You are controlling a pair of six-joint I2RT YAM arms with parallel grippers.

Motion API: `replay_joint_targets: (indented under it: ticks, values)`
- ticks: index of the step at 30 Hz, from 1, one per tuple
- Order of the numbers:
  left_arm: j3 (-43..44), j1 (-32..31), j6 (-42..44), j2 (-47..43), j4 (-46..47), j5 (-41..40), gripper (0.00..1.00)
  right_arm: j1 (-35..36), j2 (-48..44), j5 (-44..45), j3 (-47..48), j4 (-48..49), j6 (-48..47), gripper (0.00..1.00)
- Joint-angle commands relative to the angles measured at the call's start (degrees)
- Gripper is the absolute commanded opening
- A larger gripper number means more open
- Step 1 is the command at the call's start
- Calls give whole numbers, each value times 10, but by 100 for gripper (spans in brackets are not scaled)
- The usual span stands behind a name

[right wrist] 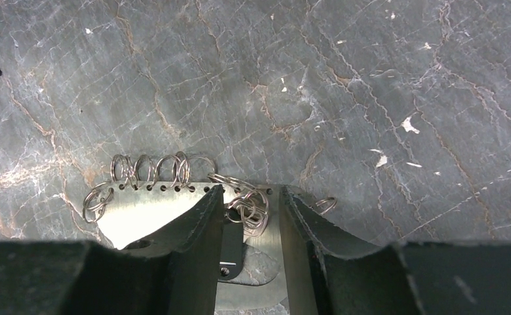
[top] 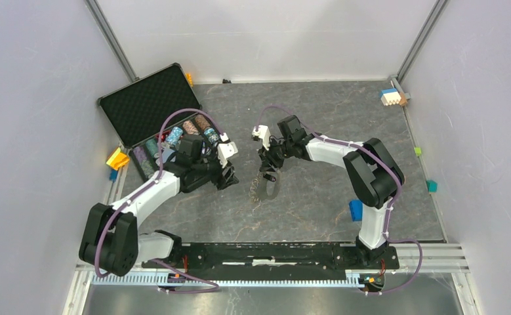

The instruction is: Put the keys on the keyring

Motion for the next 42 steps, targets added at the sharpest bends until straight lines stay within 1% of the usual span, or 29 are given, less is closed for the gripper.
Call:
replay_joint_targets:
  ticks: [1, 5, 10, 12, 15, 19, 24, 28, 32, 37, 42]
  values:
    - [27, 3, 4, 16, 13, 18, 77, 3, -3, -17, -5, 5, -6, 41]
    - [39, 3, -7, 39, 20, 17, 77, 3, 1, -14, -4, 1, -13, 41]
    - [61, 2, -40, 79, 40, 19, 78, 1, 3, -10, -6, -4, -20, 37]
    - [71, 2, -68, 96, 55, 21, 81, -3, 2, -10, -7, -5, -23, 36]
    - [106, 0, -133, 134, 60, 20, 83, -12, -3, -15, -15, -11, -28, 35]
    - [143, -6, -215, 193, 76, 9, 83, -36, -33, -41, -43, -13, -34, 35]
    - [193, -27, -268, 260, 73, 8, 81, -60, -86, -73, -78, -36, -56, 36]
    - [235, -46, -267, 297, 32, -7, 78, -71, -133, -81, -106, -51, -67, 36]
    - [254, -58, -249, 311, 8, -26, 74, -79, -168, -83, -128, -59, -71, 36]
    - [273, -75, -228, 325, -25, -41, 66, -89, -179, -94, -142, -54, -68, 36]
    - [279, -92, -215, 337, -39, -73, 63, -97, -177, -104, -151, -46, -64, 36]
